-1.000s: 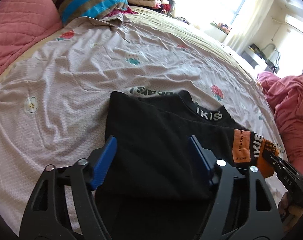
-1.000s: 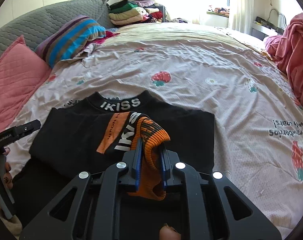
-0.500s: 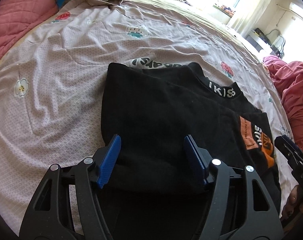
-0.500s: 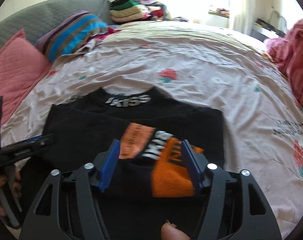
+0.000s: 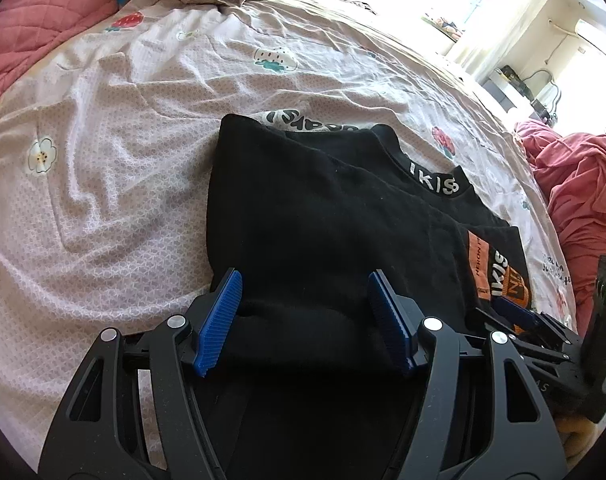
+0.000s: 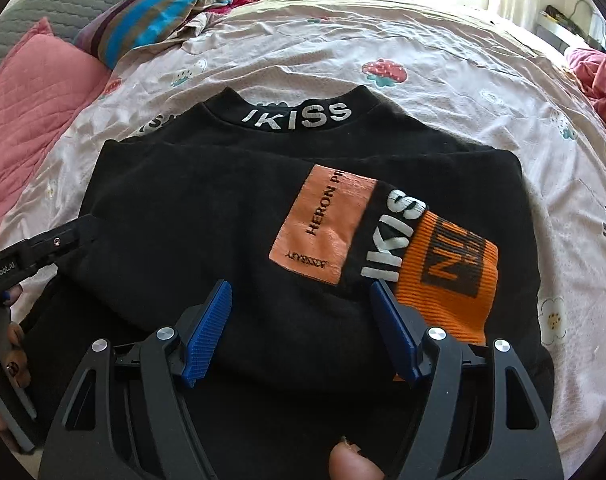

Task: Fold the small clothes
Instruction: 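Lay the orange cuff flat on the shirt body and open the right tool, then move both open tools back along the shirt toward its hem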

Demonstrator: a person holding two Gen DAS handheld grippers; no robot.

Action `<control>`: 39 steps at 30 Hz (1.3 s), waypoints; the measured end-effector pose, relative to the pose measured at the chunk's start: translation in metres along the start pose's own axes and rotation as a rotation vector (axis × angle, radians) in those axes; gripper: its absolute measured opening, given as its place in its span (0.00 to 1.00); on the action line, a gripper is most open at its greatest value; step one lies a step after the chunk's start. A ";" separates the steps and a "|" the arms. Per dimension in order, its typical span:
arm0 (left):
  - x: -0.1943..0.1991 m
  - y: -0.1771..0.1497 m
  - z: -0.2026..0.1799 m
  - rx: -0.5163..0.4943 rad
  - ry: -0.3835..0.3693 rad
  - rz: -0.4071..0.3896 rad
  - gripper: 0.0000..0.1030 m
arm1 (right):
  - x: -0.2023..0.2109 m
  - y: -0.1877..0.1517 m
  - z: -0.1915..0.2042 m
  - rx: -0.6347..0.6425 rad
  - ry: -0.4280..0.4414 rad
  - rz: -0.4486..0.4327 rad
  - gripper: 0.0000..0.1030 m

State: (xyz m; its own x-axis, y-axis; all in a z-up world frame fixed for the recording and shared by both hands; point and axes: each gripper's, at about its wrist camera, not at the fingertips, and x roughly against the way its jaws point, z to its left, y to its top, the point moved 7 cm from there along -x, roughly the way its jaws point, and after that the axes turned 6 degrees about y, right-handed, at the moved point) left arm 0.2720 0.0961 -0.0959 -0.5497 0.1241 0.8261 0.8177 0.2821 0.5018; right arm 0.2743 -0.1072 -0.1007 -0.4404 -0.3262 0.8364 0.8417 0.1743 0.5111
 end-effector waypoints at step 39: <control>0.058 -0.006 0.006 0.005 0.068 -0.148 0.91 | 0.081 -0.006 -0.015 -0.114 0.090 -0.213 0.95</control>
State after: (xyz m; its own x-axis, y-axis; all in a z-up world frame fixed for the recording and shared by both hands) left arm 0.2342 0.1077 -0.0530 -0.6511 0.0163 0.7588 0.7277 0.2976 0.6180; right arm 0.2382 -0.1489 -0.0386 -0.5866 -0.4264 0.6886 0.7647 -0.0114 0.6443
